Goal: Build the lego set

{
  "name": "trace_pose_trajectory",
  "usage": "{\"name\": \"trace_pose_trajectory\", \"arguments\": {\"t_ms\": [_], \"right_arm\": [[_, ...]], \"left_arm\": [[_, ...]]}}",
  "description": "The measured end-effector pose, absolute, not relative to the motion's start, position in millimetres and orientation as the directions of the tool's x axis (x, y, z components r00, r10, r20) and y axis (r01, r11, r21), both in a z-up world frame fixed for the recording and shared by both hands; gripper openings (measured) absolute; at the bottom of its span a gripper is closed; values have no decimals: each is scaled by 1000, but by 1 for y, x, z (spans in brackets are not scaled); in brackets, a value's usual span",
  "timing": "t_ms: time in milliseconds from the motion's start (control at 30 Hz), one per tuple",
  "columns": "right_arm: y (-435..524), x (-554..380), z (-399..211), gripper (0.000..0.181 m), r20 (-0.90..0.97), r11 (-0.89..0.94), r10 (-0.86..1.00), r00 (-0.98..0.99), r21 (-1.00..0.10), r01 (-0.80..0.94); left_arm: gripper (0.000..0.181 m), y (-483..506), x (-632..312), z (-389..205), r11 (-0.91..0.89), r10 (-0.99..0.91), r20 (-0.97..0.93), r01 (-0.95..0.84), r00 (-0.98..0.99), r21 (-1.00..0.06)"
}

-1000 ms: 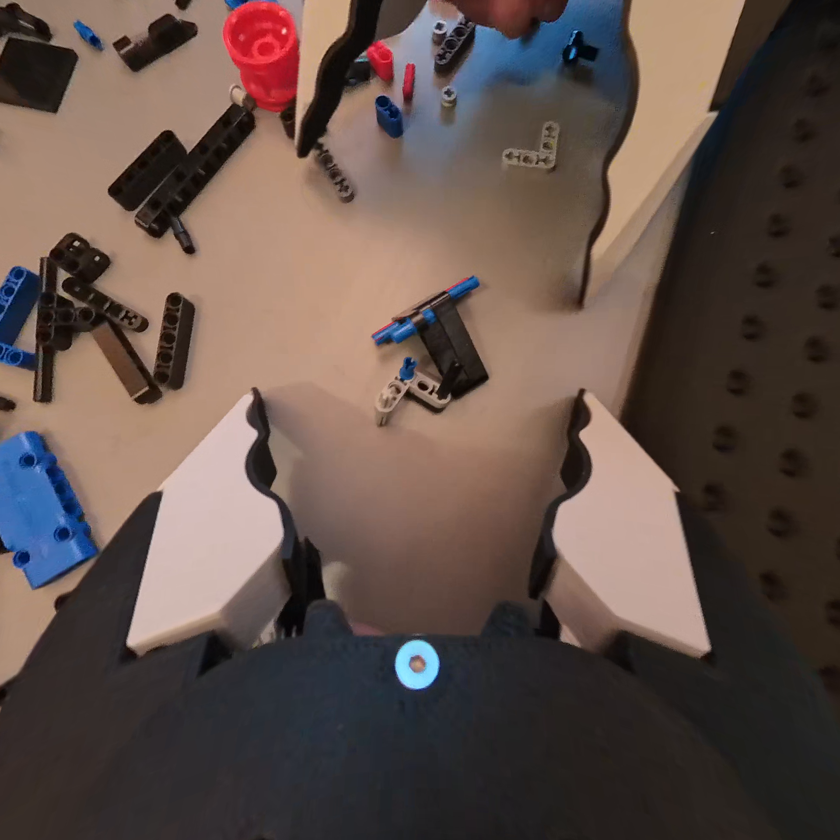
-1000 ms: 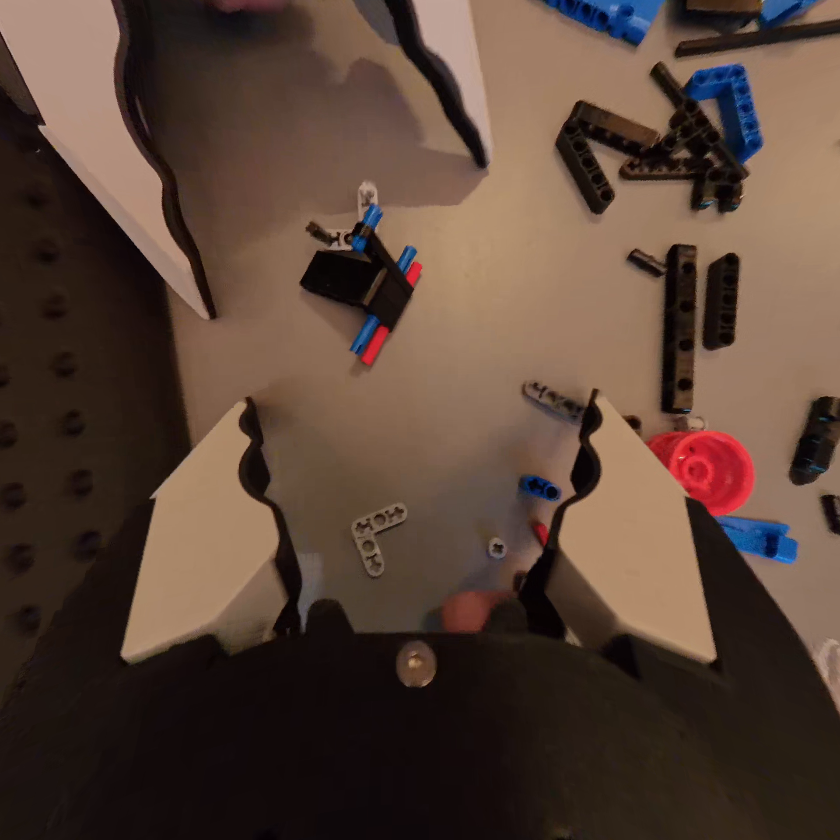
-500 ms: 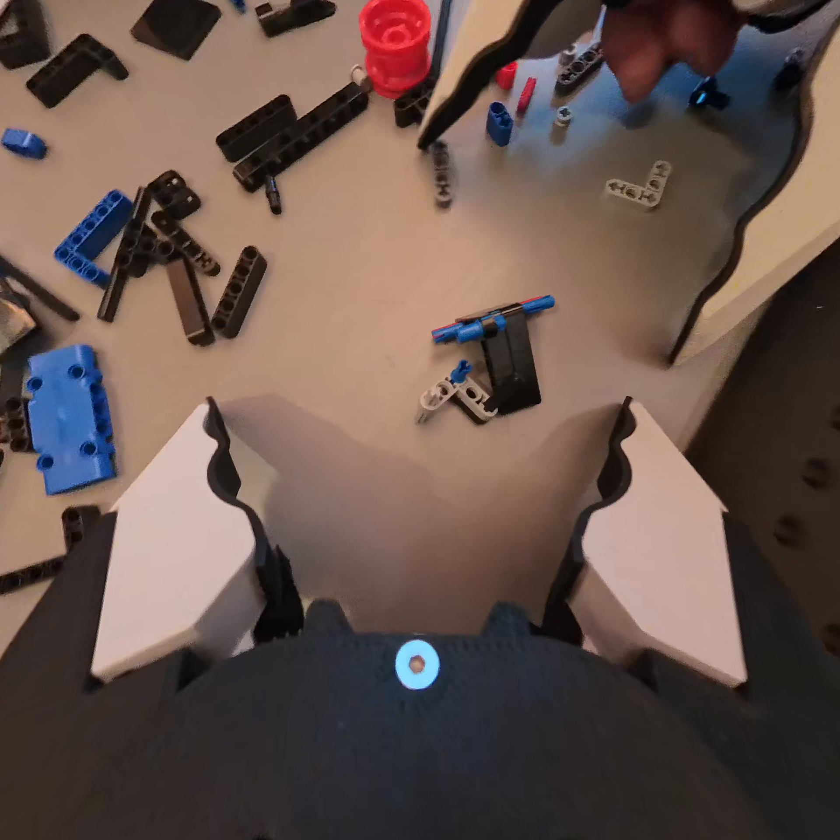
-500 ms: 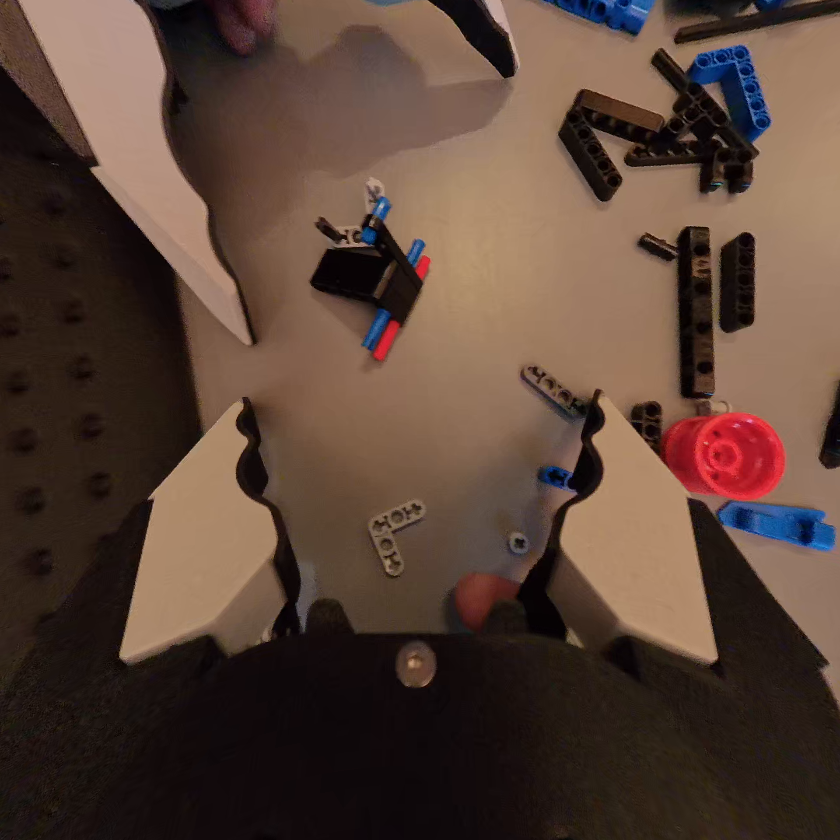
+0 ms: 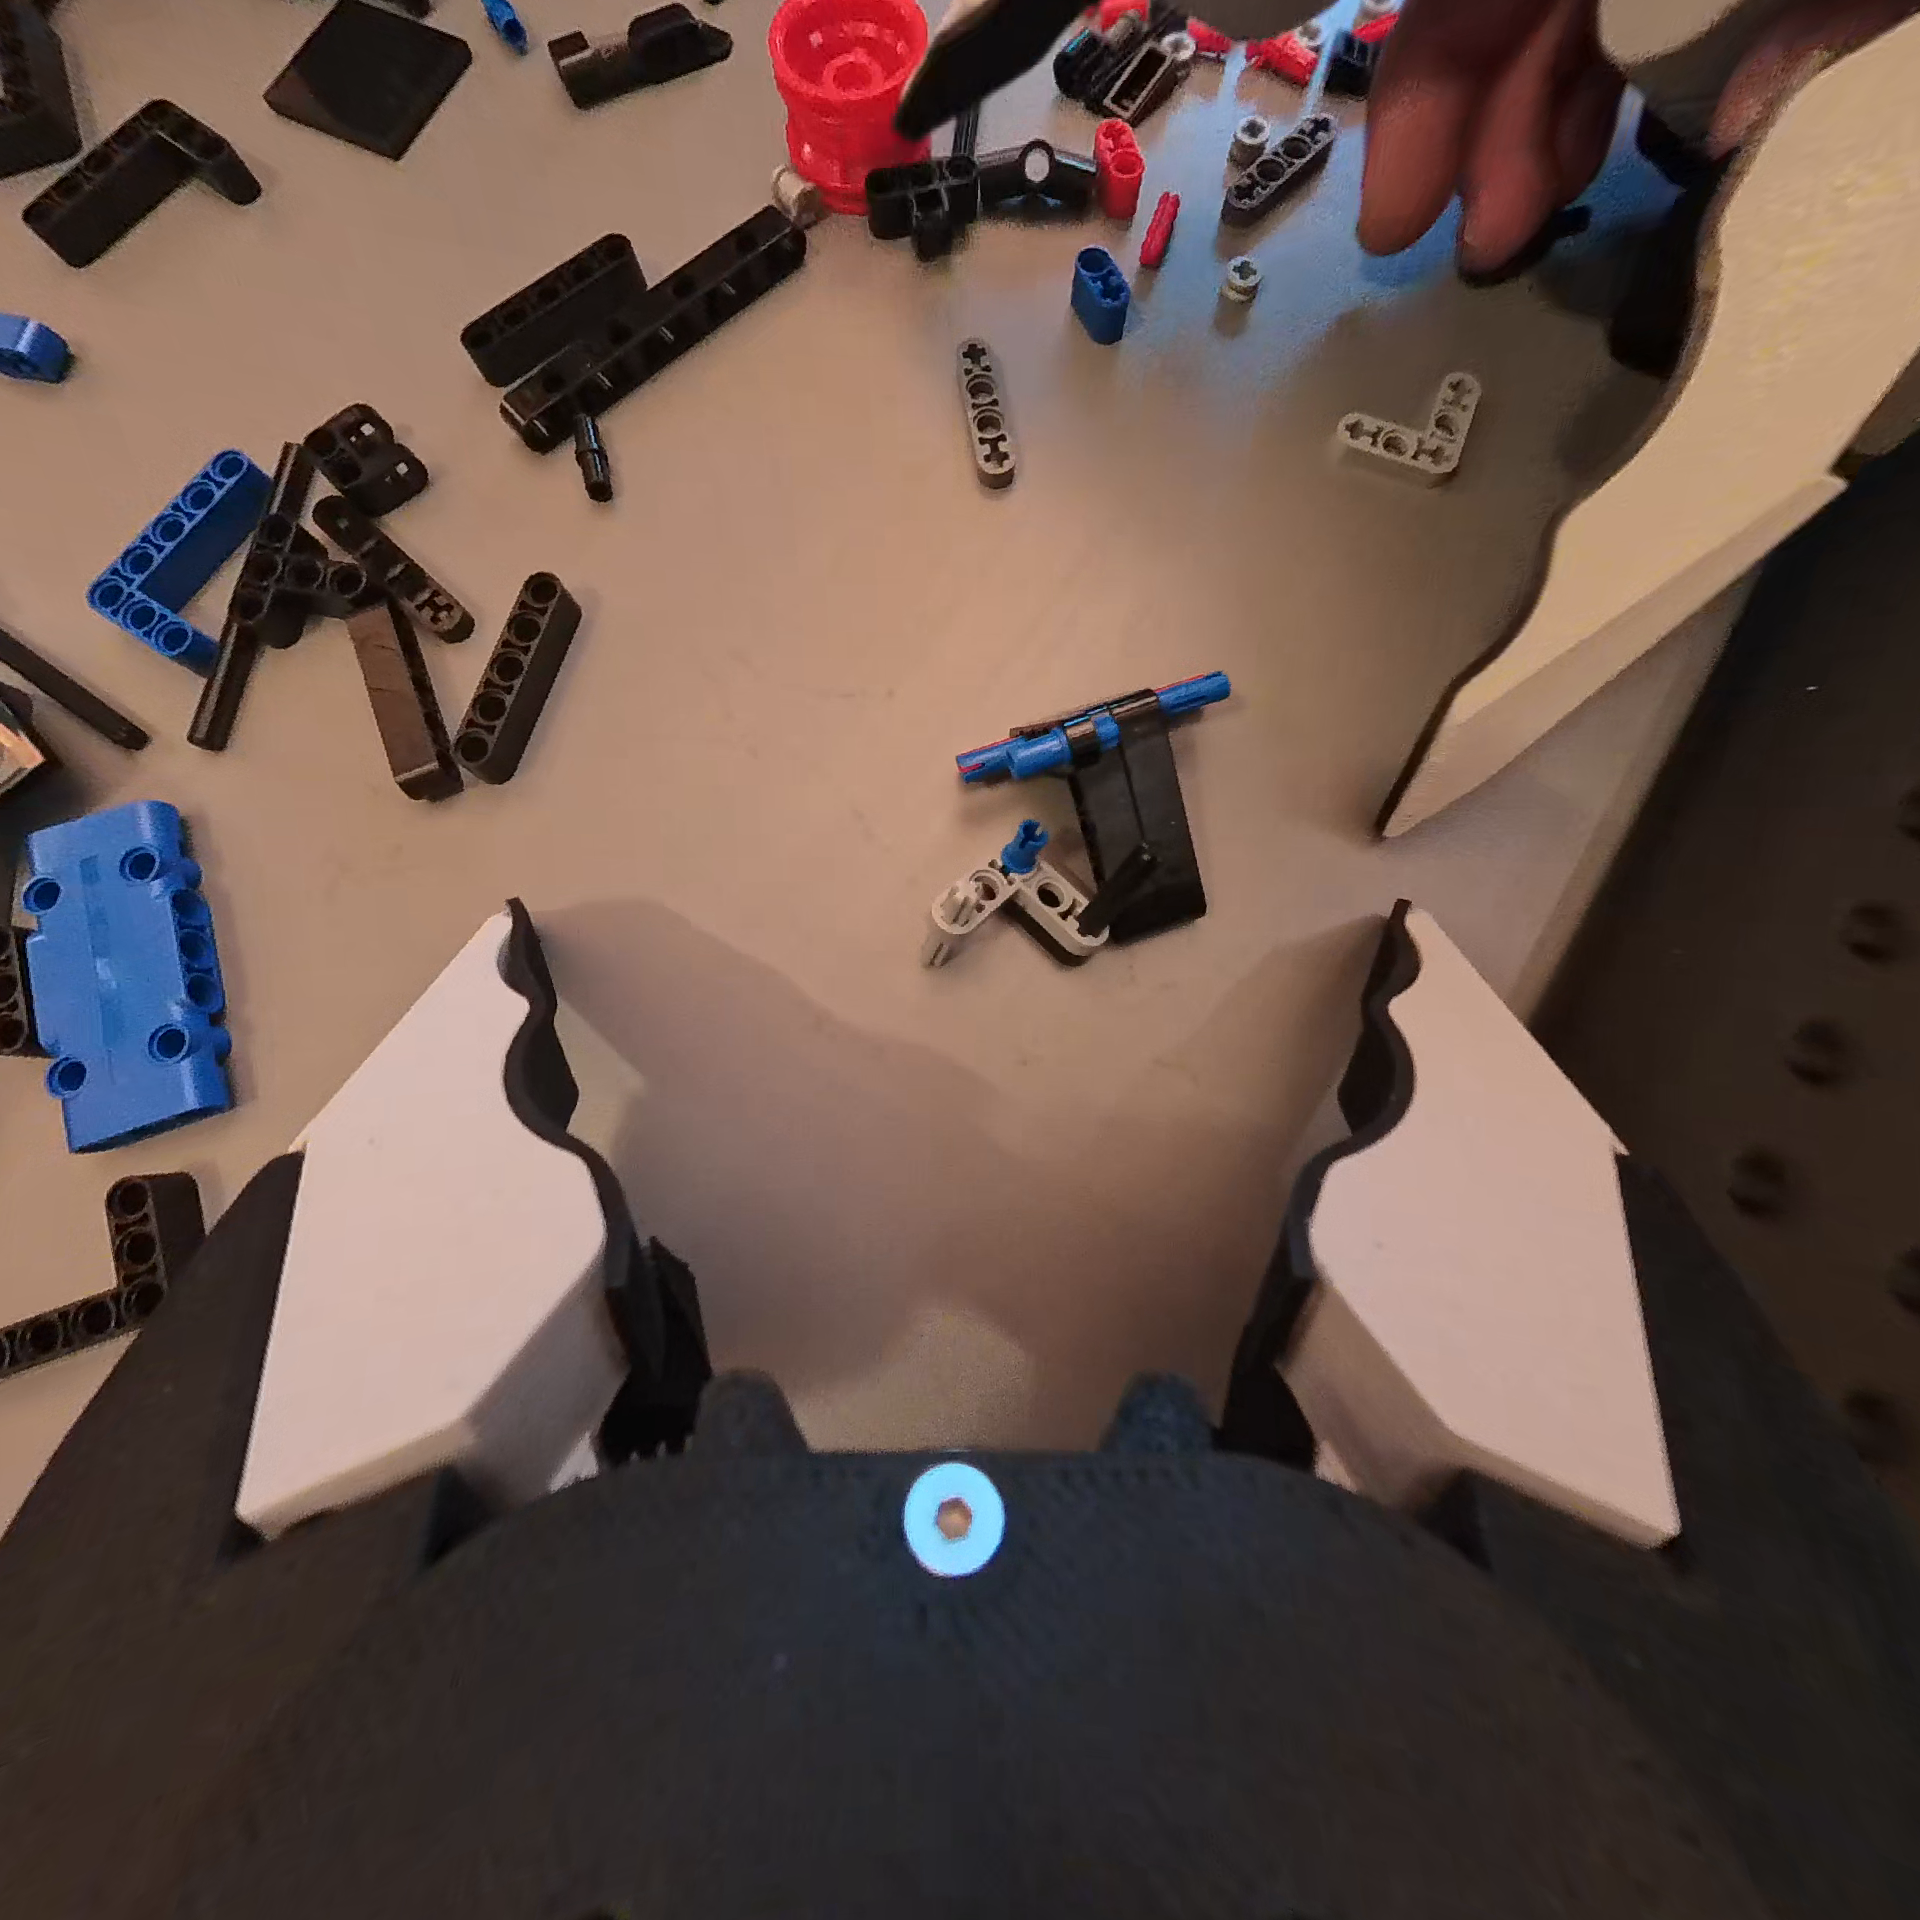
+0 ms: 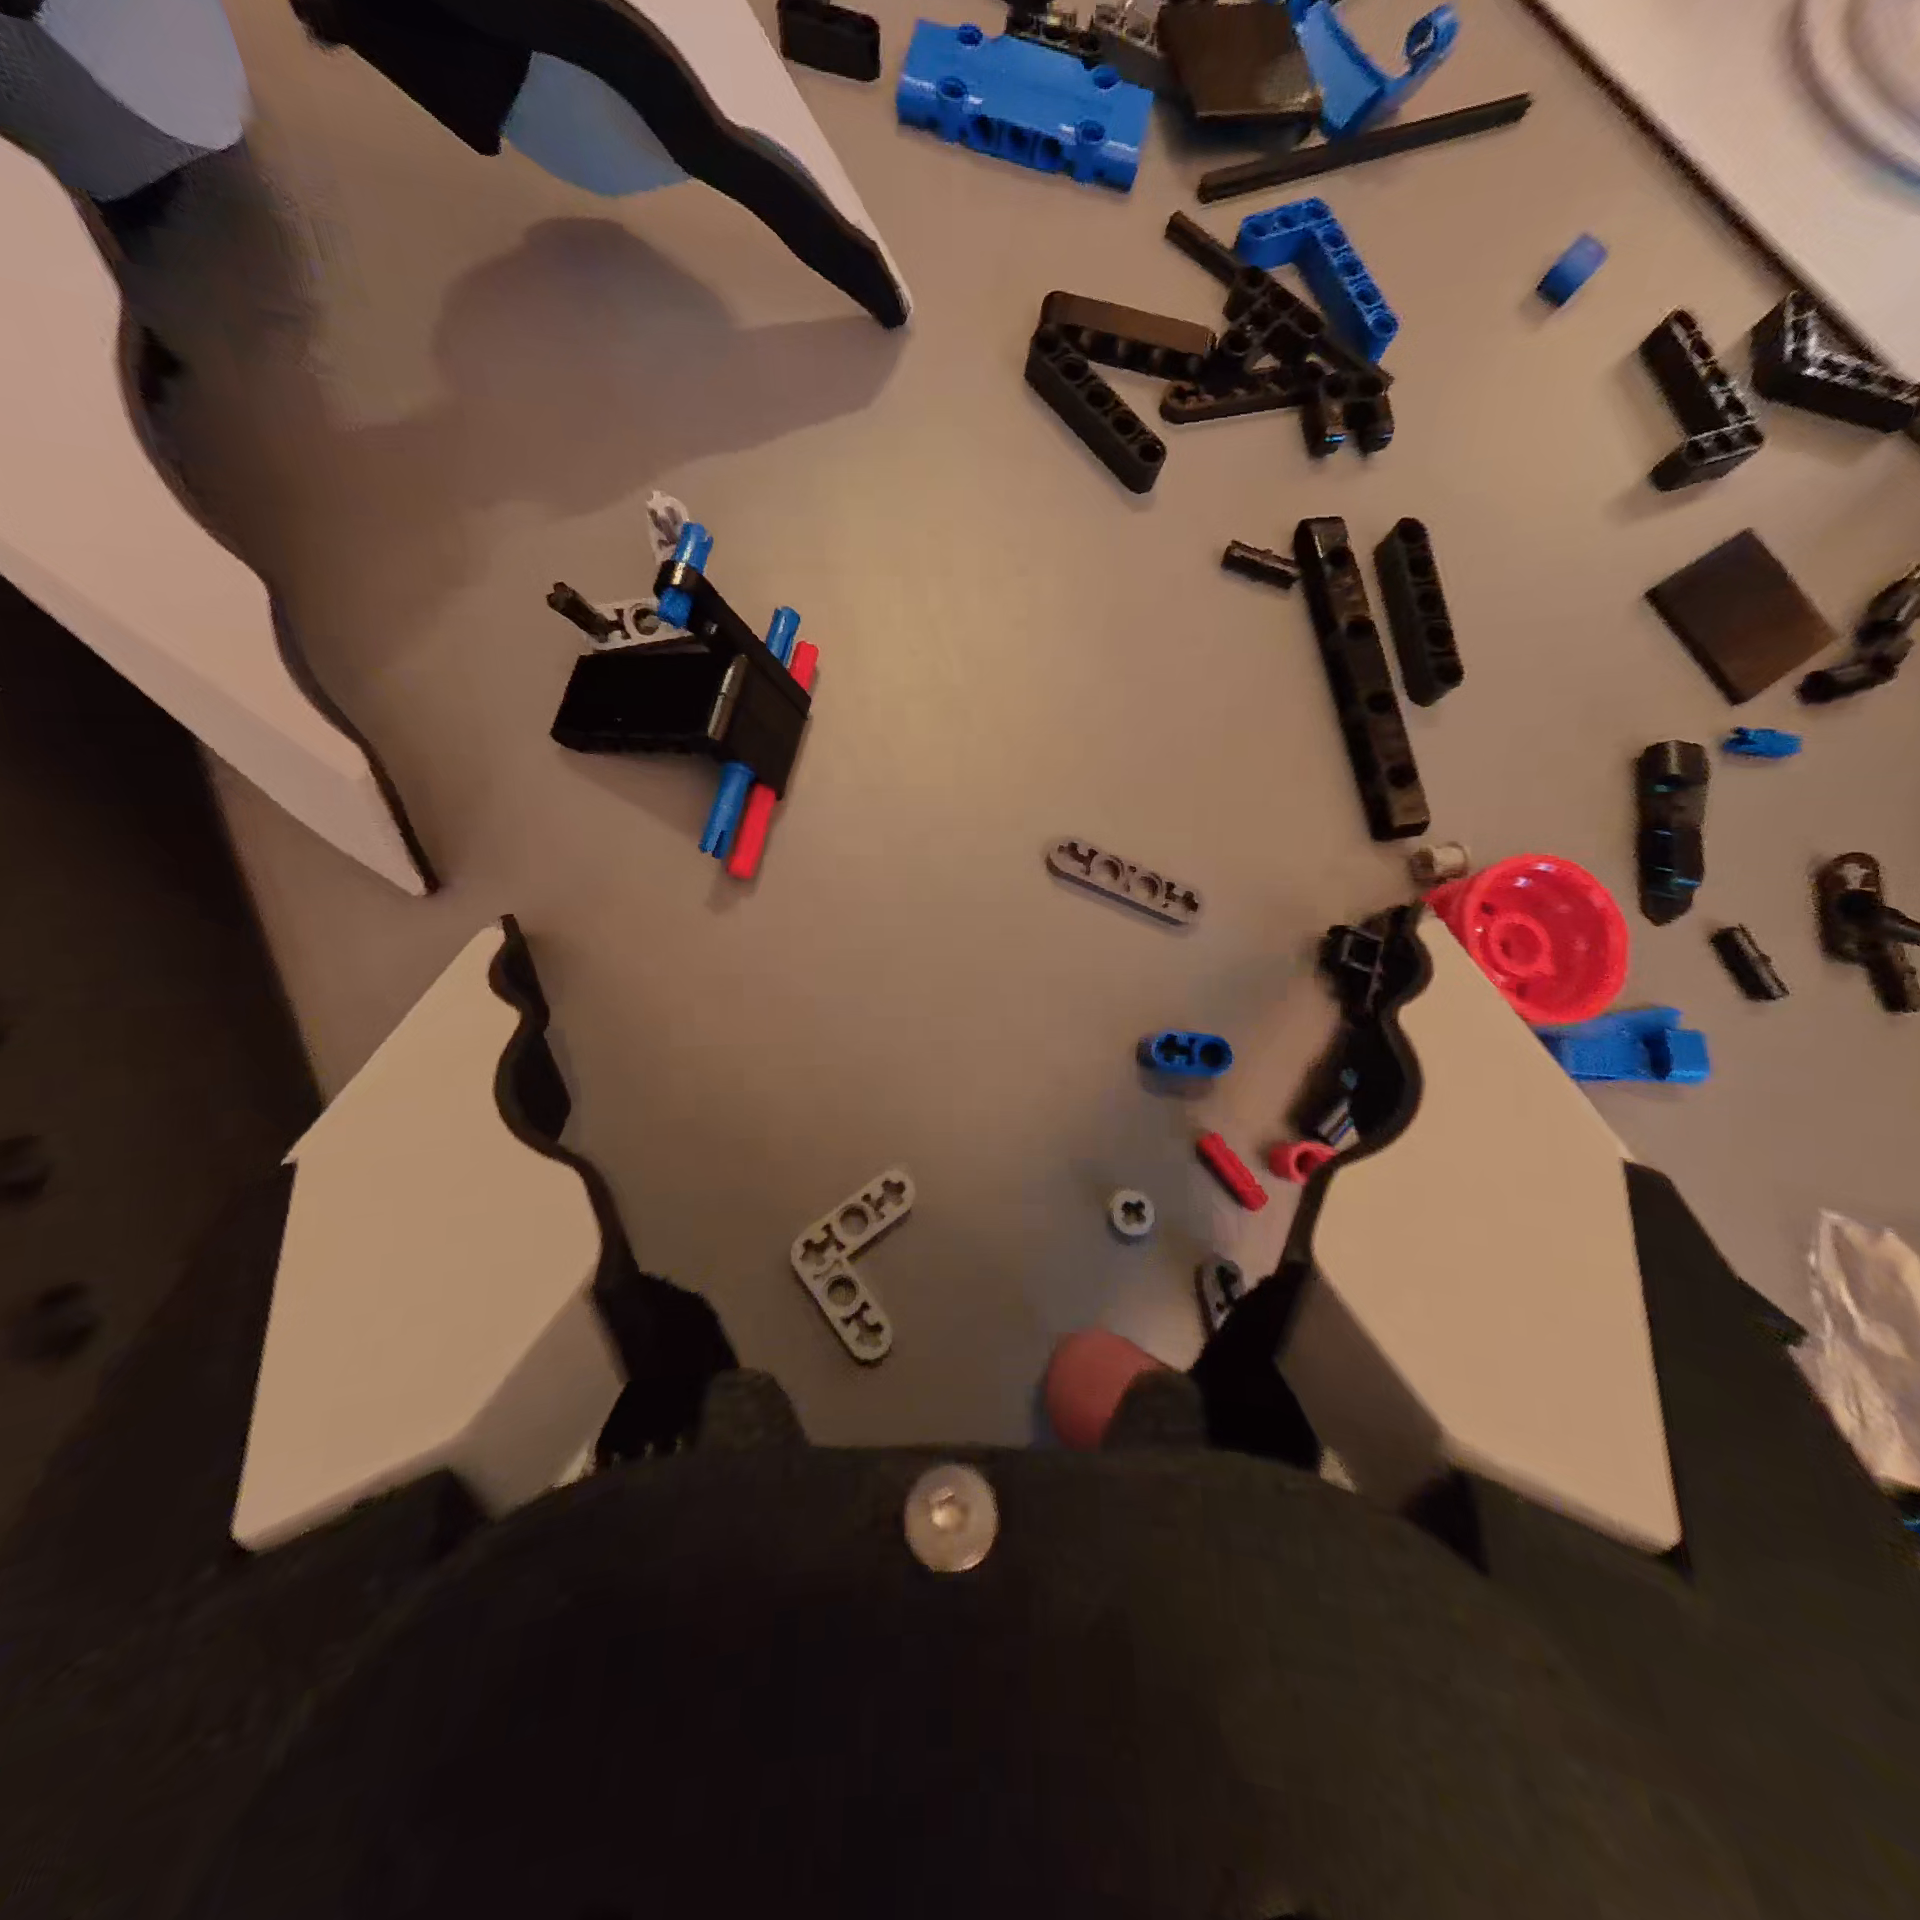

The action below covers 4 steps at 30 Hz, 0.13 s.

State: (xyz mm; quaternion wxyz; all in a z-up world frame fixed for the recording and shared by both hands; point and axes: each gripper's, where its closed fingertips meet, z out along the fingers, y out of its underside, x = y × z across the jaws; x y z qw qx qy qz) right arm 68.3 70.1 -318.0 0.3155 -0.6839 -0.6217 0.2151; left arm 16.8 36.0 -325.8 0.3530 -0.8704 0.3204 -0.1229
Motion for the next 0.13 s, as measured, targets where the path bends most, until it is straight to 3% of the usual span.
{"name": "trace_pose_trajectory", "arguments": {"t_ms": [133], "right_arm": [[71, 69, -315, 154, 133, -2, 982, 137, -712, 703]], "left_arm": [[148, 36, 17, -326, -546, -644, -12, -471, 765, -693]]}}
